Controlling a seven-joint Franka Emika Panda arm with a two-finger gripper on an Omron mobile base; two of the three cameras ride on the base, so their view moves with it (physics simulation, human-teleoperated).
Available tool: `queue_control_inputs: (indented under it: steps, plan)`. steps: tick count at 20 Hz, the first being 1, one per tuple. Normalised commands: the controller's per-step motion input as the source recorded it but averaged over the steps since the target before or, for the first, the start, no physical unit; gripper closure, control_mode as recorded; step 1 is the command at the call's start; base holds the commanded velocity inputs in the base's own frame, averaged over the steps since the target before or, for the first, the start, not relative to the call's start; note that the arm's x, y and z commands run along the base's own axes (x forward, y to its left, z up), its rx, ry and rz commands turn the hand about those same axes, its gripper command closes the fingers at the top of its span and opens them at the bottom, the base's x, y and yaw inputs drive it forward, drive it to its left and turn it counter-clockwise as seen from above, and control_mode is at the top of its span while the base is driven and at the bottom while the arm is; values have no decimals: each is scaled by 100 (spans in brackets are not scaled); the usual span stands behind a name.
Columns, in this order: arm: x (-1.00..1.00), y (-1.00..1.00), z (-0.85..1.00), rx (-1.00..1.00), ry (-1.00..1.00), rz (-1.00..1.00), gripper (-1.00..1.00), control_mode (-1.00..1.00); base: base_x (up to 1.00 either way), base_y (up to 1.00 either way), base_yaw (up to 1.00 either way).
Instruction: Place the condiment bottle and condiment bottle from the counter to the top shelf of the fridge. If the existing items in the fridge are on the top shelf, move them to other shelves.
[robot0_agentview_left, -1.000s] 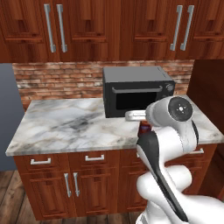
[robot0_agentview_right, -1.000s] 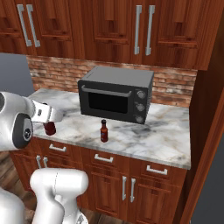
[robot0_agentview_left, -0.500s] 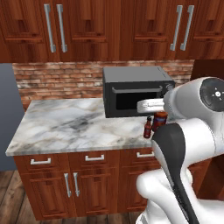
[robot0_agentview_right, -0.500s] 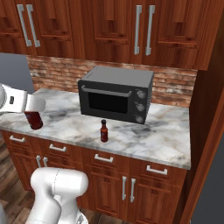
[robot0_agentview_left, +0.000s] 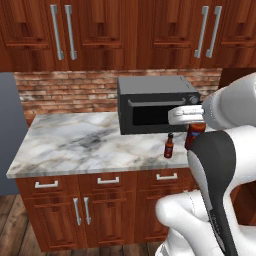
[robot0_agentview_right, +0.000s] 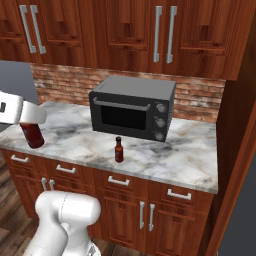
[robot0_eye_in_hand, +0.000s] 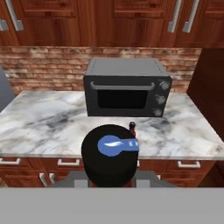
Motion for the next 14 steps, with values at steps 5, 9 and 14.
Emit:
queue_control_inputs:
  steps: [5, 9, 14]
  plan:
    - [0, 0, 0, 0, 0, 0, 100, 100, -99, -69, 0]
    - [0, 0, 0, 0, 0, 0, 100, 100, -97, -100, -9]
    - [0, 0, 0, 0, 0, 0, 100, 100, -59, -100, -20]
